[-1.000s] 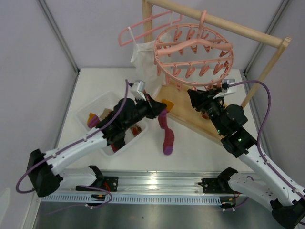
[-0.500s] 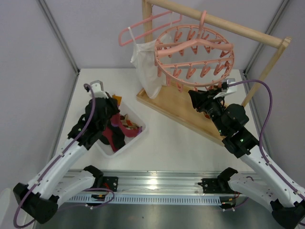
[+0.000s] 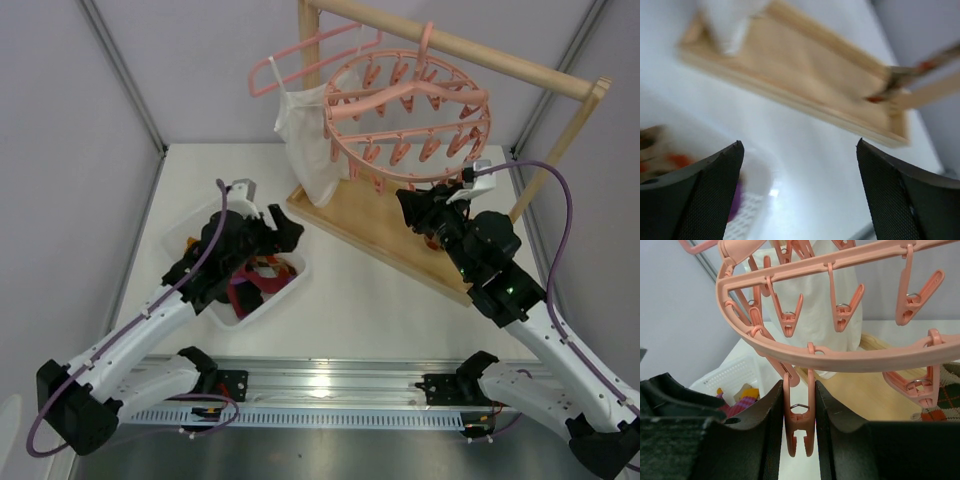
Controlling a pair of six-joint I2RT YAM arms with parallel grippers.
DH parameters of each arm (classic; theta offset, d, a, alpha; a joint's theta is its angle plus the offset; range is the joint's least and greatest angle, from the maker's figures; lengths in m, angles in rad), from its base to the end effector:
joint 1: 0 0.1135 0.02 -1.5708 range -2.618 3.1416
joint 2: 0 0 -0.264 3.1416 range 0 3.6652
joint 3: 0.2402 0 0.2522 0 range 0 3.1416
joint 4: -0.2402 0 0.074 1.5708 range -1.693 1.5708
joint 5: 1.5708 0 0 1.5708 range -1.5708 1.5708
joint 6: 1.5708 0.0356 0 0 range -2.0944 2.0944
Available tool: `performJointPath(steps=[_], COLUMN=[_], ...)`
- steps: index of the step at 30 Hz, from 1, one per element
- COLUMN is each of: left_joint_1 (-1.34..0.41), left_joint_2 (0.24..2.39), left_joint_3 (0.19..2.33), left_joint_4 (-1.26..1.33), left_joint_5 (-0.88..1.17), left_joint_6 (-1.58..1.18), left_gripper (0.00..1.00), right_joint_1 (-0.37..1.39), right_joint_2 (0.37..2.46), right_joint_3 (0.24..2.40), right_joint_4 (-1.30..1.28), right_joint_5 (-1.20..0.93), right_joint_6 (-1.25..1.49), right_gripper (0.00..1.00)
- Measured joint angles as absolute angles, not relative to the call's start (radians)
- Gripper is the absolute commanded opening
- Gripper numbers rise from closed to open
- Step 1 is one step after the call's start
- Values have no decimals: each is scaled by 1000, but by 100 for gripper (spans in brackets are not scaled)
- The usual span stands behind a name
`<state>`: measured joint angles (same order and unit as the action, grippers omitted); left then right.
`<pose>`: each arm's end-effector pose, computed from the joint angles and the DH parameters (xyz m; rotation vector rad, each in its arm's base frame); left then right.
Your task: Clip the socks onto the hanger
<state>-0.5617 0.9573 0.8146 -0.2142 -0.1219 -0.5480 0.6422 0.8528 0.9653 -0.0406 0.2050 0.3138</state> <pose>0.1897 -0.1143 0.3157 -0.0701 1.9745 -0.6197 0.1577 0.1089 0.4073 -0.0828 1.5292 0.6134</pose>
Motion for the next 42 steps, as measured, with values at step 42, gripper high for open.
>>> performJointPath(steps=[42], left_joint_1=[-929], left_joint_2=[1499], left_joint_3=[1129], left_joint_4=[433], left_joint_5=[92], left_joint_6=[-435], left_gripper=[64], right_joint_1=[640], right_joint_2=[974], right_joint_3=[1140], right_joint_4=[-278], right_joint_5=[212], right_joint_6=[354], right_gripper=[24])
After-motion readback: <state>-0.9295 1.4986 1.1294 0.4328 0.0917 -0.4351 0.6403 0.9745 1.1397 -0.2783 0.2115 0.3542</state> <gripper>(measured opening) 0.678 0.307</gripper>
